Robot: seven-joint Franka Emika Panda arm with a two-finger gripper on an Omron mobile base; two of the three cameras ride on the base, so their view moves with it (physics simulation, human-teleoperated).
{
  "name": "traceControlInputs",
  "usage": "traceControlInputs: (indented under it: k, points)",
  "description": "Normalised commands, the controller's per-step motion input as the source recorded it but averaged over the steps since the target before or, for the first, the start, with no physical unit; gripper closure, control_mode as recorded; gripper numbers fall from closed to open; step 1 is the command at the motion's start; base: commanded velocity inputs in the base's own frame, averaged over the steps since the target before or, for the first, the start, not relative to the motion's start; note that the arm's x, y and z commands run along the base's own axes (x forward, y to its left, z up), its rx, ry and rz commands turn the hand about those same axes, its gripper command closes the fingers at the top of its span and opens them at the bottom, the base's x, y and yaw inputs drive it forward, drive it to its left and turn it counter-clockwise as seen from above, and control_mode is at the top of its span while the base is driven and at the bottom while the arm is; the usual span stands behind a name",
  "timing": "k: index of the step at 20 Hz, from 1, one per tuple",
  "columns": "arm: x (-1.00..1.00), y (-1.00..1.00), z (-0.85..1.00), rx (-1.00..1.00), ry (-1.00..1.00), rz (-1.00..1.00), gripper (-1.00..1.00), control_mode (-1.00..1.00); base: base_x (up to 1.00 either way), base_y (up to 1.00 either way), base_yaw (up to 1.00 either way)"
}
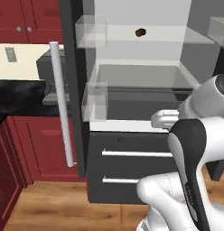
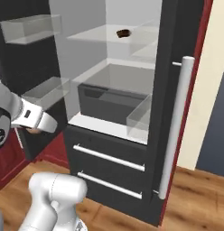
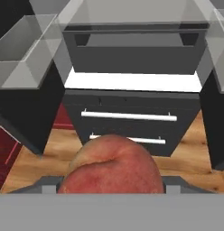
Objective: Place the cold items (sweet potato and peach) from the fridge in one tupperware on the dining counter. Place the warm items (hot dog and kebab skewer) in the stove area in another tupperware.
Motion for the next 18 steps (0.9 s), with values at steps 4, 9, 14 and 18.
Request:
traceControlInputs:
  k: [4, 9, 14, 18]
  points:
    - [0.00, 0.00, 0.00, 0.00, 0.00, 0.00, 1.00, 1.00, -0.82, -0.03, 0.64]
    - [0.00, 0.00, 0.00, 0.00, 0.00, 0.00, 1.00, 1.00, -0.82, -0.19, 0.73]
    - [0.00, 0.00, 0.00, 0.00, 0.00, 0.00, 1.00, 1.00, -0.91, -0.13, 0.68]
    - [0.00, 0.00, 0.00, 0.00, 0.00, 0.00, 1.00, 1.00, -0.88, -0.01, 0.62]
